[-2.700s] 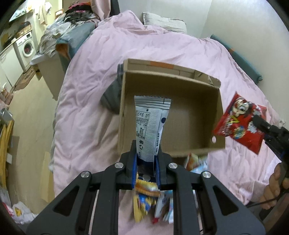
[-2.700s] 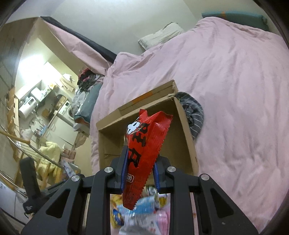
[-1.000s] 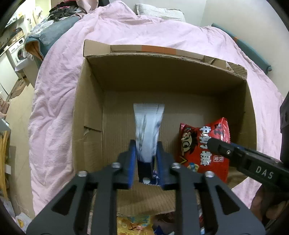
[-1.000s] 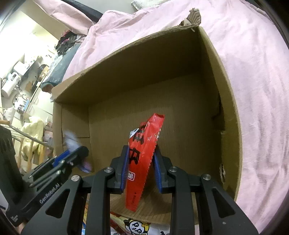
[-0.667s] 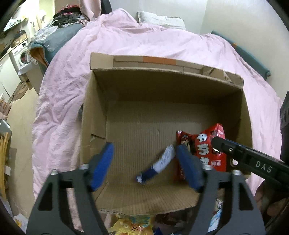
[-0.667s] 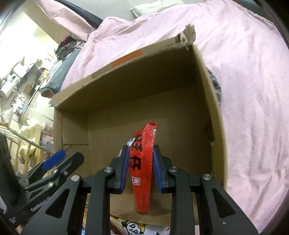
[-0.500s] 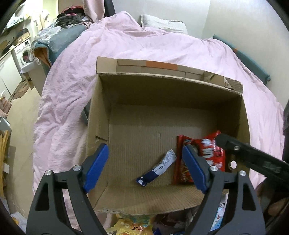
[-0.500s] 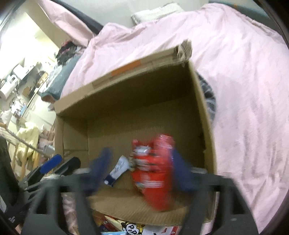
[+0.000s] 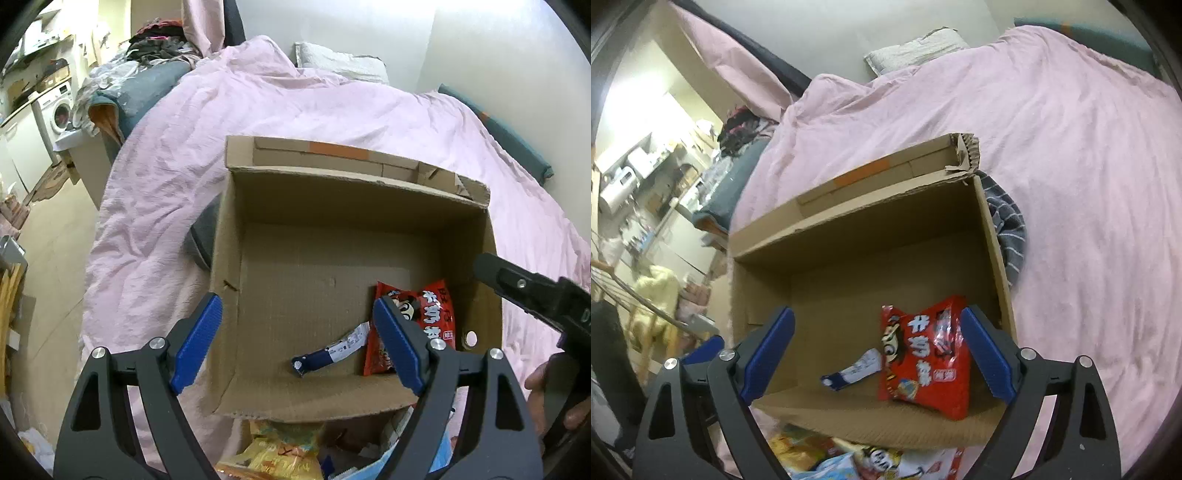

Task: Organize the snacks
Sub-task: 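Move both tools back to the snack pile in front of the box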

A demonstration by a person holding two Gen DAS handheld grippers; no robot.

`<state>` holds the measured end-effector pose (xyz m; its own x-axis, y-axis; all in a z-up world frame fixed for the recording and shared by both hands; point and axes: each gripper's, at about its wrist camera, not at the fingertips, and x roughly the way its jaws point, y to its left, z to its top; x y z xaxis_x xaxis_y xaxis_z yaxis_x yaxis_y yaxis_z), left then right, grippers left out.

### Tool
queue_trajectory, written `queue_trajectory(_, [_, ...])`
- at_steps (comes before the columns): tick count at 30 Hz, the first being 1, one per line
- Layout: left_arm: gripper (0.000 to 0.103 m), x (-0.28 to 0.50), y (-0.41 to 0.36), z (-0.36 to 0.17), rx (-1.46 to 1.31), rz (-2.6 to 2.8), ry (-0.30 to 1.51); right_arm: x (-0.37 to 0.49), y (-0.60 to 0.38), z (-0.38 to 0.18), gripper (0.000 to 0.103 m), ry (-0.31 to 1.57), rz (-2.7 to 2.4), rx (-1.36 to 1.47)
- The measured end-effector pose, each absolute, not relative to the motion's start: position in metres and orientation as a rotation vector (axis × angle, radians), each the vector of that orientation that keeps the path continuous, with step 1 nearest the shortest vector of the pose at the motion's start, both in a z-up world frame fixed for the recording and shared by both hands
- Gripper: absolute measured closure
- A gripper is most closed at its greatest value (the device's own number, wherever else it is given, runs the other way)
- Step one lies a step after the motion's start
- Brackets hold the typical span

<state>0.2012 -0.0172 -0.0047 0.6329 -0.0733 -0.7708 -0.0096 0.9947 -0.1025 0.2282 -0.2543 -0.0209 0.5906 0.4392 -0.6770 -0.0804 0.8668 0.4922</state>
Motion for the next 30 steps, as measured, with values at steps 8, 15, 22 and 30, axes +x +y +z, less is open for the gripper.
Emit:
queue_trajectory(8, [0.021,0.171,-0.007,0.009,-0.095,-0.046,0.869,0.197,-0.254,-0.002,0.010,0.869,0.341,0.449])
queue_trajectory(15, [0.021,0.129,0.007,0.014,-0.073,-0.040,0.868,0.158,-0.252,0.005,0.010,0.863,0.346,0.414])
queue_trajectory(22, [0.021,0.095,0.021,0.014,-0.088,-0.029,0.888,0.123,-0.264,-0.001,0.010,0.893,0.328,0.438])
queue_trajectory(30, [0.021,0.068,0.037,0.001,-0.128,0.020,0.946,0.092,-0.276,-0.025,0.010,0.992,0.295,0.467])
